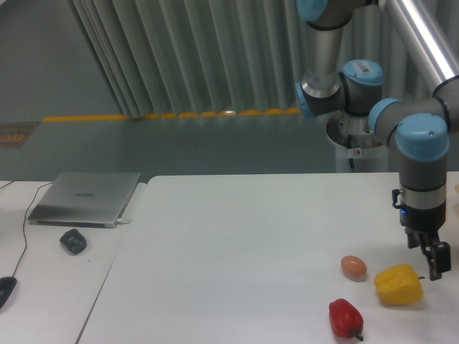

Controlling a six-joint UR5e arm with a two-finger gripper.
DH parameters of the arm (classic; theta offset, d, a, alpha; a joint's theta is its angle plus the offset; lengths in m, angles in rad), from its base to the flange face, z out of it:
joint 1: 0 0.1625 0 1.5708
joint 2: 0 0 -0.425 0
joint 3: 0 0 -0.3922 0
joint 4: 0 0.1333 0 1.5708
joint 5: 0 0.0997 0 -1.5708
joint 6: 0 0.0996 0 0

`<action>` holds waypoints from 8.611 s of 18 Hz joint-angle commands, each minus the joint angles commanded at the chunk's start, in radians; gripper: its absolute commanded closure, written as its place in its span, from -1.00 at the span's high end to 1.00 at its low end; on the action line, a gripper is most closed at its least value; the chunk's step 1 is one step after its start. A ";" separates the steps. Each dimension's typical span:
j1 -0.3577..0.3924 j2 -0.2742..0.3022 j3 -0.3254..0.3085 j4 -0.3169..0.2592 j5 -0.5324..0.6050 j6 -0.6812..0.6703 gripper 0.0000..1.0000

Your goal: Place the yellow pepper in a basket

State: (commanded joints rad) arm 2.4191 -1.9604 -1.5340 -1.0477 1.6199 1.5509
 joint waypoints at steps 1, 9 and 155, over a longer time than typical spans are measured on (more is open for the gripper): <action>-0.006 -0.003 -0.003 0.000 0.015 -0.002 1.00; -0.049 -0.035 -0.003 -0.003 0.103 -0.002 1.00; 0.117 0.160 -0.005 -0.245 -0.017 0.135 1.00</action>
State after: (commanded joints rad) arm 2.5357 -1.8009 -1.5386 -1.2931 1.6030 1.6860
